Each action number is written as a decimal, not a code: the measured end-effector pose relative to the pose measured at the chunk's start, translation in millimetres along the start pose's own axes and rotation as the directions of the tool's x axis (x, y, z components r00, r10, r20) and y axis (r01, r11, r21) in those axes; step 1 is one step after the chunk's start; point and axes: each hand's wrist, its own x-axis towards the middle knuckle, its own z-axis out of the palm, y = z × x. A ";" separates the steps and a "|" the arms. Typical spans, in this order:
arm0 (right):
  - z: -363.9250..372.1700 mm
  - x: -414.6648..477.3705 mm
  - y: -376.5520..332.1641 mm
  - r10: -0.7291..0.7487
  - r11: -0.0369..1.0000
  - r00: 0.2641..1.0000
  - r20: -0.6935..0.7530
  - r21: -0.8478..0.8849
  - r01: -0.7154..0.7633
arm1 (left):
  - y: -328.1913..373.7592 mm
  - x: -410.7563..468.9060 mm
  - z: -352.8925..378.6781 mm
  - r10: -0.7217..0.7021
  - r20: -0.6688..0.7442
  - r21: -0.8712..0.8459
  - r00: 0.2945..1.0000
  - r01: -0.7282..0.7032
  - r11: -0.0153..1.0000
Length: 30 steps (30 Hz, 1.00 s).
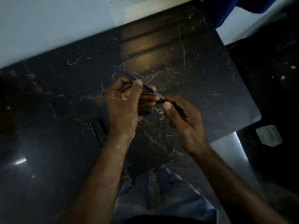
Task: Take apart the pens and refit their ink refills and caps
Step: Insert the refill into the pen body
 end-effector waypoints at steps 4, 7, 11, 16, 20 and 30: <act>9.7 -4.5 -8.5 -0.017 0.999 0.999 -0.043 0.037 0.019 | 5.4 -2.7 -2.6 0.056 0.040 0.019 0.998 -0.057 0.998; 13.8 -9.9 -11.5 -0.018 0.999 0.996 -0.083 0.025 0.020 | 12.3 -3.7 -2.4 0.141 0.093 0.071 0.986 -0.148 0.986; 15.4 -13.7 -14.6 -0.046 0.999 0.991 -0.126 -0.017 0.044 | 22.4 -5.3 -3.2 0.239 0.240 0.159 0.941 -0.281 0.947; 15.1 -18.4 -20.2 -0.062 0.998 0.989 -0.134 -0.003 0.062 | 33.3 -6.6 -4.3 0.270 0.192 0.125 0.944 -0.296 0.947; 13.9 -21.3 -23.1 -0.079 0.997 0.987 -0.138 -0.002 0.079 | 33.1 -6.9 -7.3 0.266 0.192 0.122 0.945 -0.292 0.948; 14.1 -28.7 -27.4 -0.125 0.992 0.980 -0.157 -0.049 0.119 | 28.6 -17.1 -6.1 0.320 0.293 0.165 0.901 -0.377 0.911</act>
